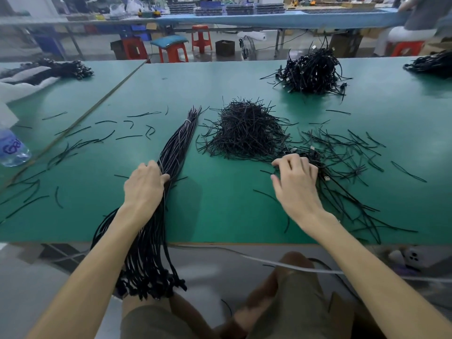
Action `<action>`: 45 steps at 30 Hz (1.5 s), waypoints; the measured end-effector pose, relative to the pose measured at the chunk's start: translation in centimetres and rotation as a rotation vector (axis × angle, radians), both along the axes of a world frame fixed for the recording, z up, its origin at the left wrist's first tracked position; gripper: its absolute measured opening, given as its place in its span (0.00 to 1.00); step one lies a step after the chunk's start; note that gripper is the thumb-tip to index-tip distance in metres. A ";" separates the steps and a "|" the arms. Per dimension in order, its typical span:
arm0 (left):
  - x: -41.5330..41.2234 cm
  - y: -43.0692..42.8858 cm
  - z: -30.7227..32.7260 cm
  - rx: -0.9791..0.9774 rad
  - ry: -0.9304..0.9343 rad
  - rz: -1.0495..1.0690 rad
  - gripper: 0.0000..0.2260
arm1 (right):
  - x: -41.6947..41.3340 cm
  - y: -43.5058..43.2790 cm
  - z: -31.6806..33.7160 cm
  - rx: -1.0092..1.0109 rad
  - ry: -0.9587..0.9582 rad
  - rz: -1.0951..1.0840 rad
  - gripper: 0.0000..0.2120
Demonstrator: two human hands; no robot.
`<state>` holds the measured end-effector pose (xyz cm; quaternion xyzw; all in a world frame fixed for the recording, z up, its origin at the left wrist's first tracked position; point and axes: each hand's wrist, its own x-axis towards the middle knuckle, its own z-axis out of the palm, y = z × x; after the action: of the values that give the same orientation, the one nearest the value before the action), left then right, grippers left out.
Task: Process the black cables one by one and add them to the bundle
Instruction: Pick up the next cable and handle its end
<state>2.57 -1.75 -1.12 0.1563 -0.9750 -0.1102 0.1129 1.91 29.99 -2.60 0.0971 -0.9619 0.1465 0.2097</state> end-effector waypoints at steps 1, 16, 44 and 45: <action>0.0 -0.1 0.2 0.008 0.012 0.002 0.12 | 0.3 -0.6 0.0 0.005 0.001 0.024 0.14; 3.7 3.5 4.1 0.812 -0.313 -0.624 0.08 | 3.9 -10.7 -0.4 -0.243 -0.182 0.543 0.18; 3.3 3.4 3.0 0.749 -0.350 -0.571 0.17 | 3.2 -6.2 1.0 -0.355 -0.326 0.290 0.11; 3.3 2.5 3.0 0.800 -0.340 -0.573 0.16 | 2.7 -5.3 0.9 -0.419 -0.309 0.248 0.12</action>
<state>5.89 0.75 1.92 -0.0704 -0.8648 -0.4738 -0.1503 4.65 24.68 -1.67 0.1454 -0.9120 0.3794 0.0567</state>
